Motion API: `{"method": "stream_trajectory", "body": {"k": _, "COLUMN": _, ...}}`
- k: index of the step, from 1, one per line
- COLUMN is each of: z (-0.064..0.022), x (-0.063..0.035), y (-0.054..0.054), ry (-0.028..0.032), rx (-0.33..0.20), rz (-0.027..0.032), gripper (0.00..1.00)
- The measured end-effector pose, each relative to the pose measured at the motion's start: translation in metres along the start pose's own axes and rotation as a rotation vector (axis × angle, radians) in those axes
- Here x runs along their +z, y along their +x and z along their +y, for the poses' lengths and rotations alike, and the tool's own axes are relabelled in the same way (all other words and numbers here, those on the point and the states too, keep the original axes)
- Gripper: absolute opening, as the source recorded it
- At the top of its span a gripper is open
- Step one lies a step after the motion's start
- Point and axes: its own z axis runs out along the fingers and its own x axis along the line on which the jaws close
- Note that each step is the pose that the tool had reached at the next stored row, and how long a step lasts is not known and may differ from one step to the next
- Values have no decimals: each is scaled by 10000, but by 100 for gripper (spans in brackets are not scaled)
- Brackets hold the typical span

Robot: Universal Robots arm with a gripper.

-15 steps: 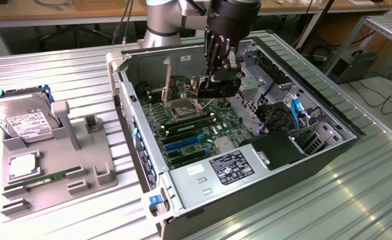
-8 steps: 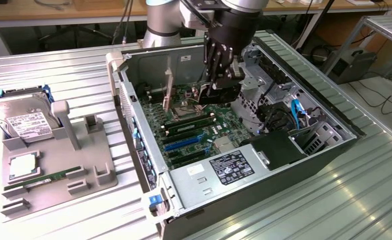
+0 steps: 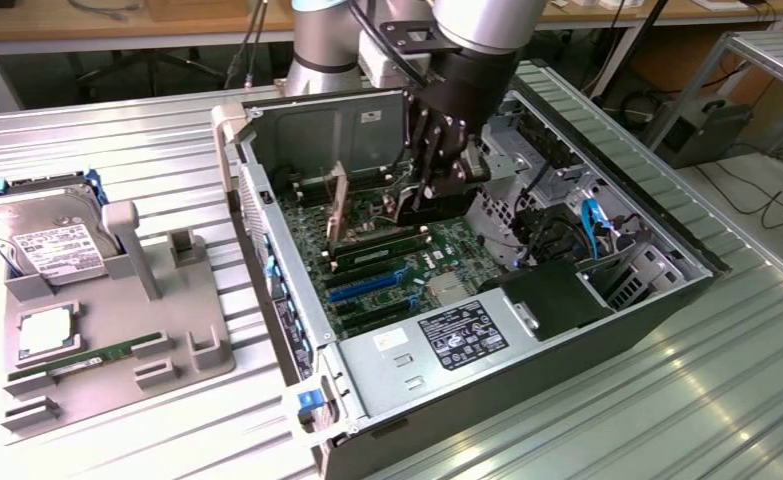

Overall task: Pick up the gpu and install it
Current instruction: 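Insert the gpu into the slot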

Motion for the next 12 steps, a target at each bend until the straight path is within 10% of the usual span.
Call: {"method": "stream_trajectory", "body": {"k": 12, "z": 209, "x": 229, "y": 19, "ry": -10, "rx": -336, "rz": 9, "gripper": 26}}
